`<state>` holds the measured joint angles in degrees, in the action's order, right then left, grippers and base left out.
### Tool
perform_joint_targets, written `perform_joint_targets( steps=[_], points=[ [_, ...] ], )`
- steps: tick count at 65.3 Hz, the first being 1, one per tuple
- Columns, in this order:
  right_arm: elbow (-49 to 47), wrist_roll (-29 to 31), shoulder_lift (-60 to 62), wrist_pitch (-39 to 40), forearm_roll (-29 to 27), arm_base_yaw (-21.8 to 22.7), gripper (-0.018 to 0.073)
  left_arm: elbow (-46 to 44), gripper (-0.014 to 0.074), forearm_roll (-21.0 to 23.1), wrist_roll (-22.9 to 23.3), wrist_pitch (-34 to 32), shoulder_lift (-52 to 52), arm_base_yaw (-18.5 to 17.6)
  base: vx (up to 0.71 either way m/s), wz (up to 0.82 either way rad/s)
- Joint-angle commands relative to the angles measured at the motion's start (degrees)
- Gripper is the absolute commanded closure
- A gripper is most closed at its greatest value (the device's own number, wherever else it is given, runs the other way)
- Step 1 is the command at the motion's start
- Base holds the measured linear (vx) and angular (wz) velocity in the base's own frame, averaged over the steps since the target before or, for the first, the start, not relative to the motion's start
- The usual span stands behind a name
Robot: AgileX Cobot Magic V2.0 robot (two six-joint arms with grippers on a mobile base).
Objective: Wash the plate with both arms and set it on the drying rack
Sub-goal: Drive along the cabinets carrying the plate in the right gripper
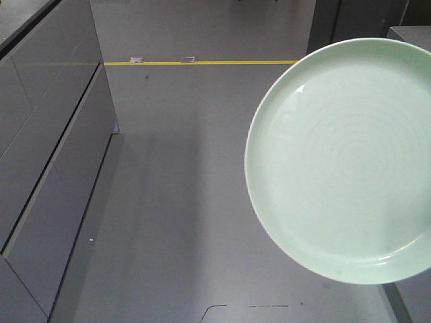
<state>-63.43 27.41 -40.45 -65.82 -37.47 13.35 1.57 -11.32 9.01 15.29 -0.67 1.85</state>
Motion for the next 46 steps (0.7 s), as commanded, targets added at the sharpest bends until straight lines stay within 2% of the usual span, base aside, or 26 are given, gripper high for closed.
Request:
perform_joint_targets(
  steps=[1, 46],
  points=[
    [-1.4, 0.1, -0.3, 3.2, -2.2, 0.0, 0.0566, 1.1, 0.0603, -0.1, 0.3, -4.5, -0.8, 0.0, 0.16, -0.02],
    [-1.4, 0.1, -0.3, 3.2, -2.2, 0.0, 0.0566, 1.1, 0.0603, -0.1, 0.3, -4.5, -0.8, 0.0, 0.17, -0.01]
  ],
)
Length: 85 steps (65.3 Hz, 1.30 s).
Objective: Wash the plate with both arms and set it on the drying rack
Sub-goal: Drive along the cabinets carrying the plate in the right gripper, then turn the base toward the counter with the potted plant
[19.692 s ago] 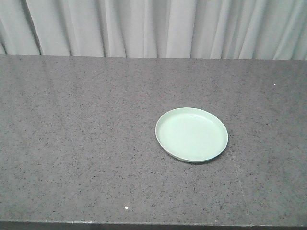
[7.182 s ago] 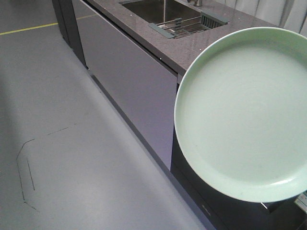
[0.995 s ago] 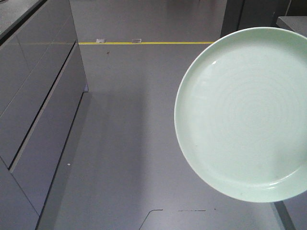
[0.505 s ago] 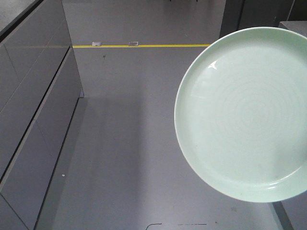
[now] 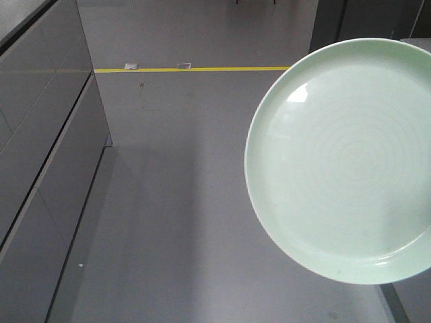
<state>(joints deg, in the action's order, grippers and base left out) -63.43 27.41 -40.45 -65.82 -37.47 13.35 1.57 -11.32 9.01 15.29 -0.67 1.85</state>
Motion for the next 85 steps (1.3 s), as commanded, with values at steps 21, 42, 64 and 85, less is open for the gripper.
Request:
perform_joint_targets(
  steps=[21, 42, 64, 85],
  points=[
    [-1.4, 0.1, -0.3, 3.2, -2.2, 0.0, 0.0566, 1.1, 0.0603, -0.1, 0.3, -4.5, -0.8, 0.0, 0.16, -0.04],
    [-1.4, 0.1, -0.3, 3.2, -2.2, 0.0, 0.0566, 1.1, 0.0603, -0.1, 0.3, -4.5, -0.8, 0.0, 0.15, -0.07],
    [-1.4, 0.1, -0.3, 3.2, -2.2, 0.0, 0.0566, 1.1, 0.0603, -0.1, 0.3, -4.5, -0.8, 0.0, 0.13, -0.09],
    [-1.4, 0.1, -0.3, 3.2, -2.2, 0.0, 0.0566, 1.1, 0.0603, -0.1, 0.3, -4.5, -0.8, 0.0, 0.12, -0.08]
  ],
)
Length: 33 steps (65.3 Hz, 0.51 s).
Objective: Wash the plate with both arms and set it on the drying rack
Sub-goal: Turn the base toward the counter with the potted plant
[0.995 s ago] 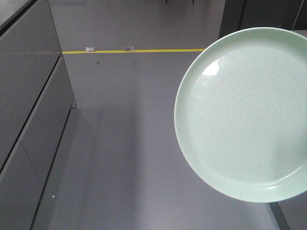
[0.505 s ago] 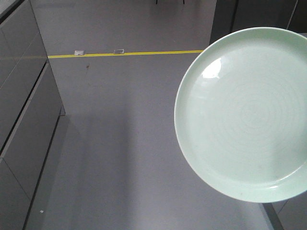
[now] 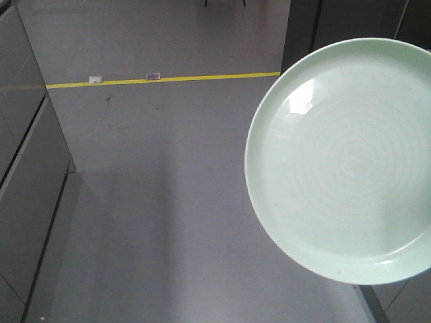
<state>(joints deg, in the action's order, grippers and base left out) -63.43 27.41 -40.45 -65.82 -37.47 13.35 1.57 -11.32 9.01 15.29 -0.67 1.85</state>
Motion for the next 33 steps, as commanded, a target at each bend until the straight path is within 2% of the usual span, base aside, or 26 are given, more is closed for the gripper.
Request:
perform_joint_targets(
  steps=[1, 33],
  points=[
    [-1.4, 0.1, -0.3, 3.2, -2.2, 0.0, 0.0566, 1.1, 0.0603, -0.1, 0.3, -4.5, -0.8, 0.0, 0.12, -0.08],
    [-1.4, 0.1, -0.3, 3.2, -2.2, 0.0, 0.0566, 1.1, 0.0603, -0.1, 0.3, -4.5, -0.8, 0.0, 0.11, -0.1]
  ],
)
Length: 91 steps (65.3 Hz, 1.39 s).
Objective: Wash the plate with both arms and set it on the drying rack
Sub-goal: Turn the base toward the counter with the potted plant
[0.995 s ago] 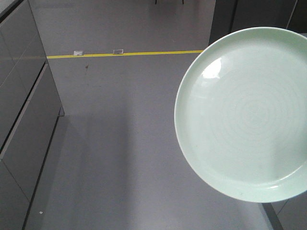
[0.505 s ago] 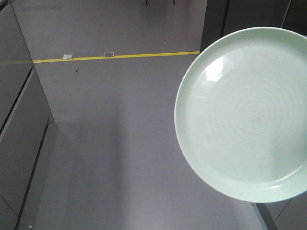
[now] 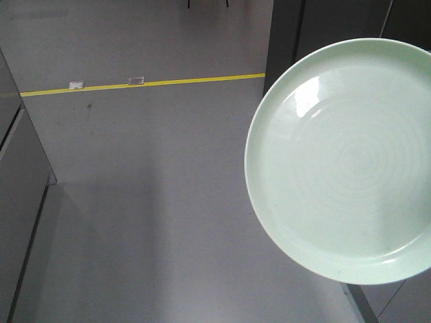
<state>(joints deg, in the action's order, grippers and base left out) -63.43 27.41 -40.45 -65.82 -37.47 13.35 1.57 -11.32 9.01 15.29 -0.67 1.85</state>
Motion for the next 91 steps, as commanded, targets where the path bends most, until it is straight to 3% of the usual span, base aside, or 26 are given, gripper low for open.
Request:
perform_joint_targets(
  steps=[1, 91],
  points=[
    [-1.4, 0.1, -0.3, 3.2, -2.2, 0.0, 0.0566, 1.1, 0.0603, -0.1, 0.3, -4.5, -0.8, 0.0, 0.09, -0.12],
    [-1.4, 0.1, -0.3, 3.2, -2.2, 0.0, 0.0566, 1.1, 0.0603, -0.1, 0.3, -4.5, -0.8, 0.0, 0.07, -0.17]
  ],
)
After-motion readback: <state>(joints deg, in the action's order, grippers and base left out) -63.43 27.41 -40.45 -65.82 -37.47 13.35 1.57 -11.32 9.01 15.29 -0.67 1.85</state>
